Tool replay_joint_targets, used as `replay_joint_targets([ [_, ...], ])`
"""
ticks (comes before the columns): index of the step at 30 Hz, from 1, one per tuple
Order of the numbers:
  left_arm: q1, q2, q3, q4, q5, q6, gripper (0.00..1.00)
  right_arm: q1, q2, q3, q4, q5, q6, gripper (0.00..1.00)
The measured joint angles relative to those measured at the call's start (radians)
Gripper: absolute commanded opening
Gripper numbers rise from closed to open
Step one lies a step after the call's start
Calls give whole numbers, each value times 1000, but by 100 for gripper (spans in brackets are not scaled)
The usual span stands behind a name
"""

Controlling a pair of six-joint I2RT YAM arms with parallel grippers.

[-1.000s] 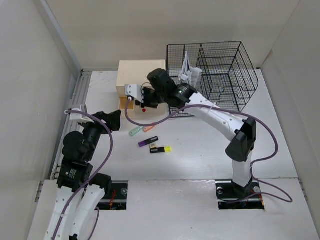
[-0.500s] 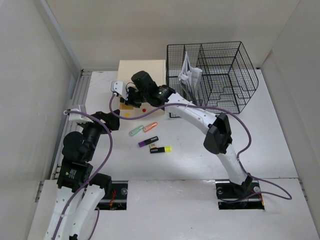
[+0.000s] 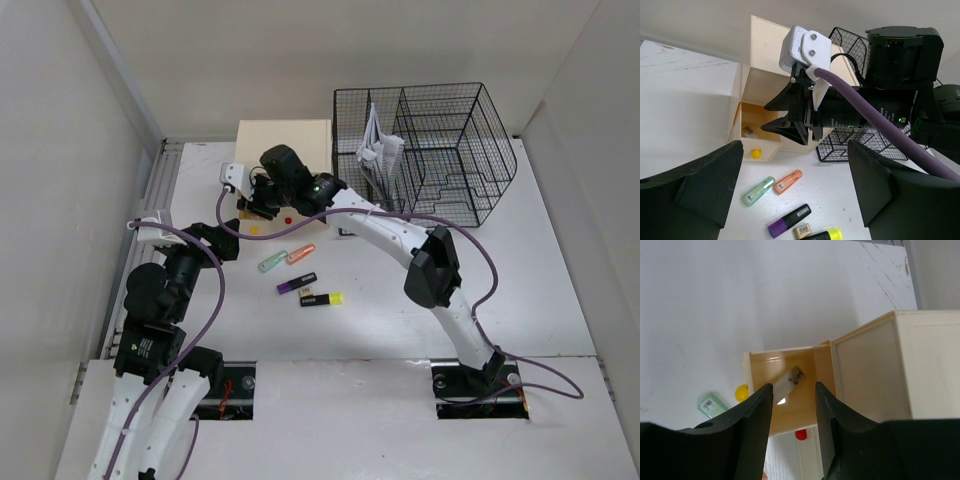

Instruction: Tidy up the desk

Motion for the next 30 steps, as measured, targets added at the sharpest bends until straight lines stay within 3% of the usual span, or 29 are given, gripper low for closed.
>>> replay_joint_targets([
  [3, 0, -1, 0, 0, 0, 0, 83, 0, -5, -14, 7, 3, 8, 38],
  [4, 0, -3, 0, -1, 0, 0, 83, 0, -12, -27, 9, 3, 11, 31],
  [5, 0, -5, 0, 0, 0, 0, 83, 0, -21, -42, 12, 2, 14, 16],
  [6, 0, -10, 0, 0, 0, 0, 83, 0, -34, -62, 13, -8, 18, 11],
  [9, 0, -24, 0, 0, -3, 0, 83, 0, -87, -121, -1, -79, 16, 5],
  [14, 1, -44, -8, 3, -3, -1, 83, -10, -237, -257, -144, -356, -116, 4],
  [17, 5, -44, -14, 3, 0, -1, 83, -14, -306, -341, -217, -432, -188, 4],
  [24, 7, -45, -15, 7, 8, -1, 83, -14, -299, -614, -236, -396, -214, 16],
  [30, 7, -45, -15, 7, 8, -1, 83, -14, -266, -644, -228, -329, -212, 19],
])
